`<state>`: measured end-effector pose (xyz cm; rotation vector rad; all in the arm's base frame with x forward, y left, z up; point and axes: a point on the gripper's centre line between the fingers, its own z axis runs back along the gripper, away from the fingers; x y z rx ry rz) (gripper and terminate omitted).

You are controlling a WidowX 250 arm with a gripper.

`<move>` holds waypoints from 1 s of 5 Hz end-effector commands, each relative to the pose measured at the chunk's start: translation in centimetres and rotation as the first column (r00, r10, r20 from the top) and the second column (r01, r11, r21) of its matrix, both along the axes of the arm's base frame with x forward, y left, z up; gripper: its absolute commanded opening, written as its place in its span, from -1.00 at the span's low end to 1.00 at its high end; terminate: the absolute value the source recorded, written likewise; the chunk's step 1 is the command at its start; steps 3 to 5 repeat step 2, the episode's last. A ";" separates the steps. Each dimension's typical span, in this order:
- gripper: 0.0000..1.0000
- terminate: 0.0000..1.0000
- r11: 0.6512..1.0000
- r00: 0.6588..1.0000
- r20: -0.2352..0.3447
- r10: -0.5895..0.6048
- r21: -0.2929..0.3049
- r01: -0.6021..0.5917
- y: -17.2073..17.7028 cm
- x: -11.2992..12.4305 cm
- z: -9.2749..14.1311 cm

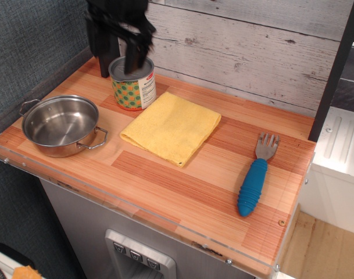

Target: Move the blue fork to the right of the yellow cloth

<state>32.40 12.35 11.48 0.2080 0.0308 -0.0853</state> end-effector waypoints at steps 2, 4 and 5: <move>1.00 1.00 1.000 0.999 0.052 -0.013 -0.015 0.014 1.6 -0.2 0.7; 1.00 1.00 1.000 0.999 0.052 -0.013 -0.015 0.014 1.6 -0.2 0.7; 1.00 1.00 1.000 0.999 0.052 -0.013 -0.015 0.014 1.6 -0.2 0.7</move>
